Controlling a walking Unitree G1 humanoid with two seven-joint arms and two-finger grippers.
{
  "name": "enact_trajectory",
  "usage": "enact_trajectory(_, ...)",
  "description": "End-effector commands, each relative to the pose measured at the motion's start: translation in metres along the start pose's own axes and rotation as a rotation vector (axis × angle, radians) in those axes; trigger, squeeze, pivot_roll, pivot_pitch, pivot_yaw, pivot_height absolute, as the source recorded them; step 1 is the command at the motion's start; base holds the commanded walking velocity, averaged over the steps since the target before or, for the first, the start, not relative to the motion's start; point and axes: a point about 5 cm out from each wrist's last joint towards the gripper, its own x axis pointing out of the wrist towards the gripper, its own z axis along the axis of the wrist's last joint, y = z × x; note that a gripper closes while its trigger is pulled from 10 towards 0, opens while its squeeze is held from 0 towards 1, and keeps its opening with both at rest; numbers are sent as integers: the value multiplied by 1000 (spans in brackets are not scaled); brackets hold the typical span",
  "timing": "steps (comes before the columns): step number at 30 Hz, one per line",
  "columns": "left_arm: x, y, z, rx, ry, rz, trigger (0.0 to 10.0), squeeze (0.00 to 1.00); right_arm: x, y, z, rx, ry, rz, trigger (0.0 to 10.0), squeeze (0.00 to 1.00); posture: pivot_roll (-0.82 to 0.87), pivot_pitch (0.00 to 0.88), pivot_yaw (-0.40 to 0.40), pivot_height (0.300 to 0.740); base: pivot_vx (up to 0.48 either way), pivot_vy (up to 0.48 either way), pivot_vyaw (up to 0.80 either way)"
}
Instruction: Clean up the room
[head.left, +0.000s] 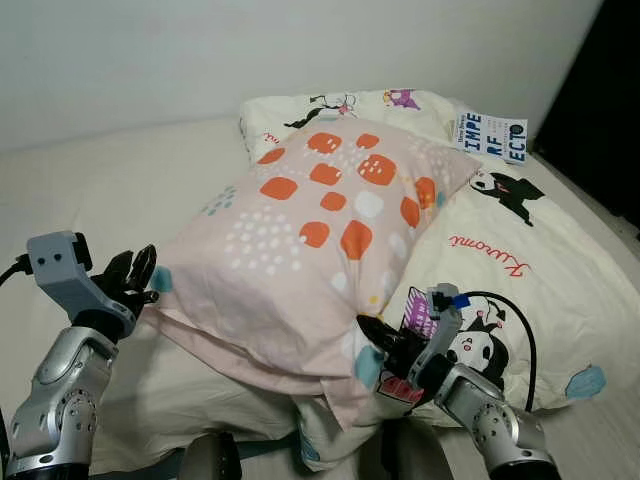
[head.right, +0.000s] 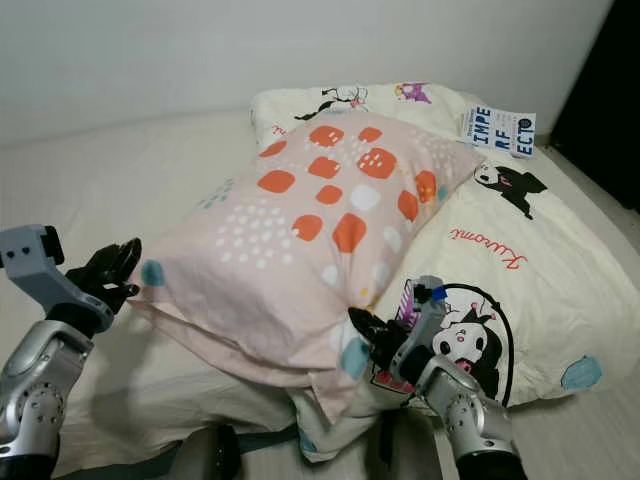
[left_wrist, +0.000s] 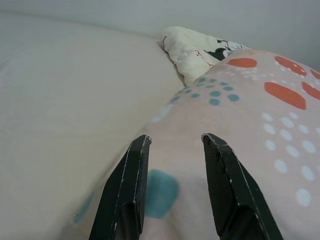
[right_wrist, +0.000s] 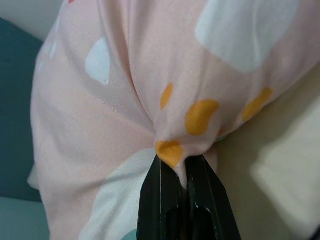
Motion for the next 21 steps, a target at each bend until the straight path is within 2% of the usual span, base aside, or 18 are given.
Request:
enact_trajectory(1, -2, 2, -1, 8, 11, 2, 10000, 0, -6, -1, 0, -29, 36, -6, 0, 0, -7, 230, 31, 582, 0, 0, 0)
enact_trajectory(5, -1, 1, 0, 4, 6, -2, 10000, 0, -20, -6, 15, -61, 18, -20, 0, 0, -10, 232, 32, 582, 0, 0, 0)
enact_trajectory(7, -1, 0, 1, 0, 3, -3, 10000, 0, -33, -10, 28, -99, 12, -26, 0, 0, -12, 235, 35, 582, 0, 0, 0)
enact_trajectory(8, -1, 0, 1, 0, 3, -3, 10000, 0, -33, -10, 28, -99, 12, -26, 0, 0, -12, 235, 35, 582, 0, 0, 0)
enact_trajectory(11, 1, 0, 1, -4, 2, -5, 10000, 0, -49, -14, 44, -145, 8, -21, 0, 0, -16, 237, 36, 582, 0, 0, 0)
enact_trajectory(21, 2, 2, 2, -6, 0, -1, 10000, 0, -76, -16, 72, -195, -24, -21, 0, 0, -13, 239, 36, 582, 0, 0, 0)
